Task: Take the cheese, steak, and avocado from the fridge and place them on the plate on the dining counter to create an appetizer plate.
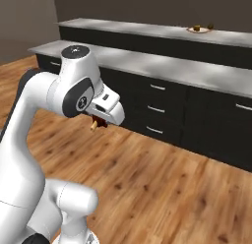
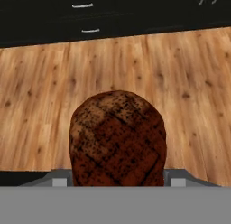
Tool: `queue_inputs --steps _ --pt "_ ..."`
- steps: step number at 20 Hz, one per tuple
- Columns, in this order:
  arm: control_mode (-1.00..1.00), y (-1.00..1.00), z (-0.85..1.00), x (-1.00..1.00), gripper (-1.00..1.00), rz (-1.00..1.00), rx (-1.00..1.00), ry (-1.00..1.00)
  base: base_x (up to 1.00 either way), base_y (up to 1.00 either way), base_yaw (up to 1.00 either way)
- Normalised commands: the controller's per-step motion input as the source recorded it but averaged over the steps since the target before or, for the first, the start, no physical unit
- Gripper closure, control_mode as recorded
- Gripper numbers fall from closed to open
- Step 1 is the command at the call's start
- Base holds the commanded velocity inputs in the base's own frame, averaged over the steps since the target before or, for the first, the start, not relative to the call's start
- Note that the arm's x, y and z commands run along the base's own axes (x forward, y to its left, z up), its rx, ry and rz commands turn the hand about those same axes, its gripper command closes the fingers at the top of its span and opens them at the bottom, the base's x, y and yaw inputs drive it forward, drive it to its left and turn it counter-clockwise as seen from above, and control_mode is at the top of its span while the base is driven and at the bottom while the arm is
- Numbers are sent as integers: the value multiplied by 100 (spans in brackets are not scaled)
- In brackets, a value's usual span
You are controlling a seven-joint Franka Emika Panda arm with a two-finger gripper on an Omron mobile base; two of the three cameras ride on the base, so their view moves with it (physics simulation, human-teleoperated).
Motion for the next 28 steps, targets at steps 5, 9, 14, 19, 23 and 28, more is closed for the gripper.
queue_inputs --steps 5,9,14,19,23,28 --pt "100 0 0 0 100 0 0 0 100 -21 46" --pt "100 0 0 0 100 0 0 0 100 -14 47" --pt "100 0 0 0 100 0 0 0 100 -3 49" --pt "100 0 0 0 100 0 0 0 100 -1 49" --pt "100 0 0 0 100 0 0 0 100 0 47" --pt "100 0 0 0 100 0 0 0 100 -4 45"
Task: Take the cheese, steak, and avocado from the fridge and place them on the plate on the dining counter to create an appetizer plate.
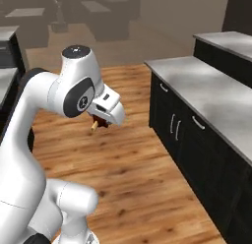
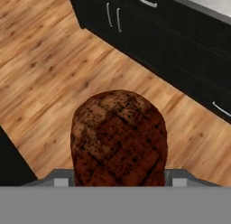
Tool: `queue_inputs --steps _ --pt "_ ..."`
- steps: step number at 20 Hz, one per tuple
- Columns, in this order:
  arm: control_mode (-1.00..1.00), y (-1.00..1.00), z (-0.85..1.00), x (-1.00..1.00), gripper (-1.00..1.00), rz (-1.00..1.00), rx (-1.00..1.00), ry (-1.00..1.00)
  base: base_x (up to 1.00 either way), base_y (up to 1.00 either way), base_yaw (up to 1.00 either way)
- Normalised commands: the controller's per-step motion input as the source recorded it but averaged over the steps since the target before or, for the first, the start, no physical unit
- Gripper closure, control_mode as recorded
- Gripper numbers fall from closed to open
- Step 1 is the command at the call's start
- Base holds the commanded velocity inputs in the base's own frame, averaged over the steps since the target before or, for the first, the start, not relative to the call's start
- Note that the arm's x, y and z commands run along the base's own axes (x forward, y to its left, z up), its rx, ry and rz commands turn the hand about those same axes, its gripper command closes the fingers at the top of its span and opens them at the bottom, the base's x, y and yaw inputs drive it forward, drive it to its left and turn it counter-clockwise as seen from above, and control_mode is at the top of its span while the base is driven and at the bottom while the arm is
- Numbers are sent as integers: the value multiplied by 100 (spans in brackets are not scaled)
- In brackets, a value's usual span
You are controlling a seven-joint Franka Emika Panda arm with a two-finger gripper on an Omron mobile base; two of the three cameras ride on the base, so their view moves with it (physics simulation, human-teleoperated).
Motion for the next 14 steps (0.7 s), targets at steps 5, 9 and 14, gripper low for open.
queue_inputs --steps 5,9,14 --pt "100 0 0 0 100 0 0 0 100 -14 43" --pt "100 0 0 0 100 0 0 0 100 -23 31" --pt "100 0 0 0 100 0 0 0 100 -21 16"
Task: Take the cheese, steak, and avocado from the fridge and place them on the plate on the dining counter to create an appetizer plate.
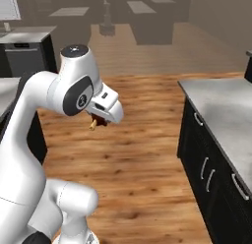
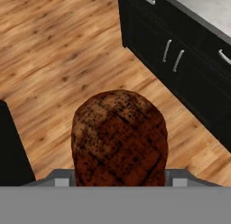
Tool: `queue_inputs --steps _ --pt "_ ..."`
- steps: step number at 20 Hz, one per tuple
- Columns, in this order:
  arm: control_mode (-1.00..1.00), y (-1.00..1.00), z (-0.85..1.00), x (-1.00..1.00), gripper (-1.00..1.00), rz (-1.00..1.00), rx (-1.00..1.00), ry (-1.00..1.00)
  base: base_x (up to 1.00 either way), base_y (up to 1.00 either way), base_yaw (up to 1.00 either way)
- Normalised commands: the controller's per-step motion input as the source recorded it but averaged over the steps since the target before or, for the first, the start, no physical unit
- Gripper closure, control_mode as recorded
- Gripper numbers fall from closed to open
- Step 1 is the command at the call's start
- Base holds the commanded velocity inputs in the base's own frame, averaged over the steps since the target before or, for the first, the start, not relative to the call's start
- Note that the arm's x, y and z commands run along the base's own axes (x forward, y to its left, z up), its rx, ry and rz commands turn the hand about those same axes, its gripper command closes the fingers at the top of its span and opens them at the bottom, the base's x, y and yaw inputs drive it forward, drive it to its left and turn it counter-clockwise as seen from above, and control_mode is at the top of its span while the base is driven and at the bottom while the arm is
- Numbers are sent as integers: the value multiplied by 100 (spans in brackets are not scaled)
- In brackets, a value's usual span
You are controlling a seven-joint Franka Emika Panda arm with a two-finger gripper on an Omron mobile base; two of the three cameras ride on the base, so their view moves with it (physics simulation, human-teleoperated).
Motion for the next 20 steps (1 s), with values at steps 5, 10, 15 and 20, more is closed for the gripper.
queue_inputs --steps 5,10,15,20 --pt "100 0 0 0 100 0 0 0 100 -16 3" --pt "100 0 0 0 100 0 0 0 100 -2 -6" --pt "100 0 0 0 100 0 0 0 100 0 -22" --pt "100 0 0 0 100 0 0 0 100 0 -34"
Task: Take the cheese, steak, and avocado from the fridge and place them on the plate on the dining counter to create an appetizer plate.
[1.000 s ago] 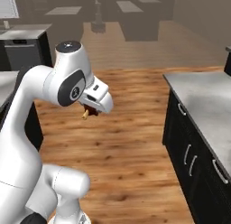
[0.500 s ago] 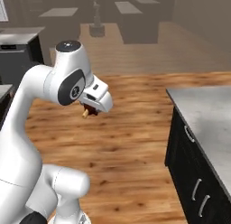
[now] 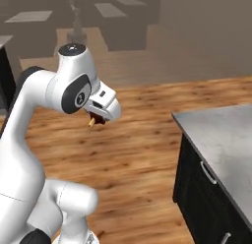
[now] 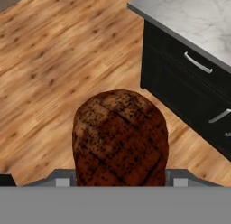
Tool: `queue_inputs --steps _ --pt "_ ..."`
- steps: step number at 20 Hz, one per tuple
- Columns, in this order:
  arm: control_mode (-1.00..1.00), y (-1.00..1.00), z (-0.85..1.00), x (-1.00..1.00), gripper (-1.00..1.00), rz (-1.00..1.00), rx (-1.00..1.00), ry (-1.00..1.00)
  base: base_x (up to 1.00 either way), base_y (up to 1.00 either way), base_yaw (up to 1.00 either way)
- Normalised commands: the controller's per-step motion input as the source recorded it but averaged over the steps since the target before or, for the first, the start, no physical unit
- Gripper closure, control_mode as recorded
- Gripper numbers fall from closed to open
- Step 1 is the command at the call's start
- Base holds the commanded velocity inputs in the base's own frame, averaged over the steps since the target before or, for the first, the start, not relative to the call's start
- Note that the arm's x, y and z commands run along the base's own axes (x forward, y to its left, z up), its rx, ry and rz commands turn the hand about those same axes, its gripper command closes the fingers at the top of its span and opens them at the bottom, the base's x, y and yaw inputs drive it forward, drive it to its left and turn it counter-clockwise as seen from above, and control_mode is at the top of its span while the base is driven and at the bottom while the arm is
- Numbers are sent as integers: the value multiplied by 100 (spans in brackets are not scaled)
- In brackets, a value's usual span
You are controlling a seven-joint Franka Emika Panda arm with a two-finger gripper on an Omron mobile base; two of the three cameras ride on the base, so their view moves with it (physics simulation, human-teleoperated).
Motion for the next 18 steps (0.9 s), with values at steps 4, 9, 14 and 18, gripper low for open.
queue_inputs --steps 4,9,14,18 --pt "100 0 0 0 100 0 0 0 100 0 -35" --pt "100 0 0 0 100 0 0 0 100 3 -36" --pt "100 0 0 0 100 0 0 0 100 16 -37" --pt "100 0 0 0 100 0 0 0 100 37 -37"
